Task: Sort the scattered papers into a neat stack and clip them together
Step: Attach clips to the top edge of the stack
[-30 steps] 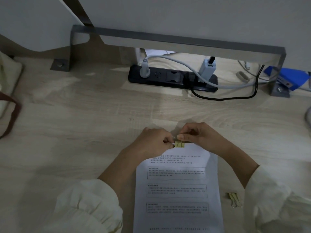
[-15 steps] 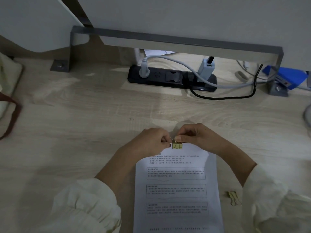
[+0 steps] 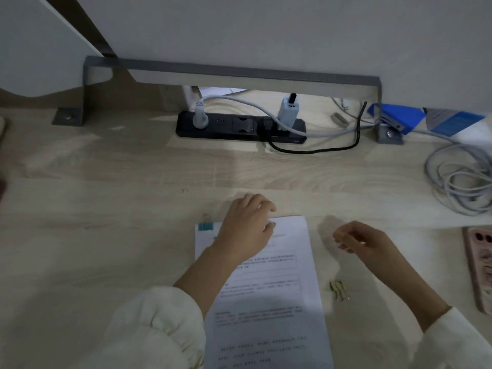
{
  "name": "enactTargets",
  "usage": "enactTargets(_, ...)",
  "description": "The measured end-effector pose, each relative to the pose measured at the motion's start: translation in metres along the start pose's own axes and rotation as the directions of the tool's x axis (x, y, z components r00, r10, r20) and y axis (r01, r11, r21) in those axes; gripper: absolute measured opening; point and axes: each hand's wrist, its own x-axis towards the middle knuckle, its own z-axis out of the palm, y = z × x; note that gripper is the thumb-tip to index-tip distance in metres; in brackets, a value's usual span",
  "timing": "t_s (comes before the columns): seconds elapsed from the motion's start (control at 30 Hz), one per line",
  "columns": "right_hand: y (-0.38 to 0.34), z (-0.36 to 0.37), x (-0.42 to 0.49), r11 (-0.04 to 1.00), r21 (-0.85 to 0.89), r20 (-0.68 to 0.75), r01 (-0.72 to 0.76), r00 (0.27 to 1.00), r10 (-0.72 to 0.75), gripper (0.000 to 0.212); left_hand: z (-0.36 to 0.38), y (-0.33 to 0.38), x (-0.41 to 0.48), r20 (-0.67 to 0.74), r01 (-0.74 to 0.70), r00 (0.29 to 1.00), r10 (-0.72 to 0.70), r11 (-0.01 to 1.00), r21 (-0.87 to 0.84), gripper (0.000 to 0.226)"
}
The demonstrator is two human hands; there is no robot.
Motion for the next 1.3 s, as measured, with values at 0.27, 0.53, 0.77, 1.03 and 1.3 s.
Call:
enactTargets(0.27, 0.06, 0.026, -0.064, 0.973, -0.219, 0.053, 0.066, 0.997, -0.056, 0.038, 0.019, 0.03, 0.015, 0.19, 0.089, 0.972, -0.139, 0.964, 0.25, 0.05)
enactTargets(0.53, 0.055, 0.039, -0.068, 0.936, -0.334, -0.01, 0.111, 0.993, -0.122, 0.003, 0.018, 0.028, 0.002, 0.247, 0.107, 0.958, -0.147, 0.98, 0.168, 0.034)
enactTargets(0.77, 0.036, 0.038, -0.056, 0.998, 0.063, -0.098, -0.018, 0.995, 0.025, 0.02, 0.006, 0.028, -0.018, 0.124, 0.07, 0.991, -0.058, 0.993, -0.094, 0.019)
enactTargets(1.03, -0.025, 0.04, -0.019, 0.993, 0.07, 0.042, 0.095, 0.994, -0.098, 0.018, -0.001, 0.028, -0.024, 0.26, 0.1, 0.965, -0.038, 0.969, -0.228, 0.025)
enactTargets(1.3, -0.032, 0.049, -0.006, 0.987, 0.123, 0.071, 0.103, 0.991, -0.113, 0.008, -0.002, 0.024, -0.022, 0.245, 0.128, 0.968, -0.058, 0.951, -0.281, 0.021)
